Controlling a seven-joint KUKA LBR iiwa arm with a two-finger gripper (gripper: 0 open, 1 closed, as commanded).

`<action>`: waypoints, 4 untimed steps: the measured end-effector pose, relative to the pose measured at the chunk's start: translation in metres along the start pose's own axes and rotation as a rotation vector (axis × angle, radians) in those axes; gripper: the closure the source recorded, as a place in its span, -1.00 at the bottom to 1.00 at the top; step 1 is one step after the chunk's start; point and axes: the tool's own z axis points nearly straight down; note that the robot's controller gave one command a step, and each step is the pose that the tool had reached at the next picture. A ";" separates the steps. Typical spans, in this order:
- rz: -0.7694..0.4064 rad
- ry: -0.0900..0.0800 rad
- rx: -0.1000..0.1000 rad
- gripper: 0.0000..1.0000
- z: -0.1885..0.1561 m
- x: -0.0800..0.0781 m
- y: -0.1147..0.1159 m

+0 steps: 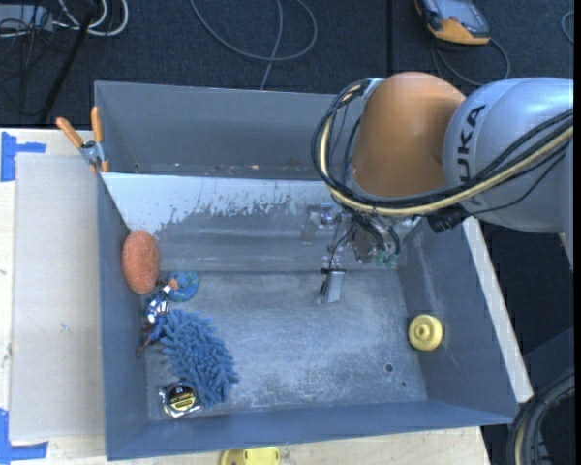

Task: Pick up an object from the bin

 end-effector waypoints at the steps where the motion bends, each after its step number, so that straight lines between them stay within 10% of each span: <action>1: 0.001 -0.006 0.000 -1.00 -0.005 -0.001 0.000; 3: -0.093 -0.007 -0.004 -1.00 0.107 -0.001 0.143; 4: -0.255 -0.003 0.002 -1.00 0.089 0.029 0.139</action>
Offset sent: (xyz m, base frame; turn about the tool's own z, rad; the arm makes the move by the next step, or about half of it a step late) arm -0.0021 0.0886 -0.1053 -0.1342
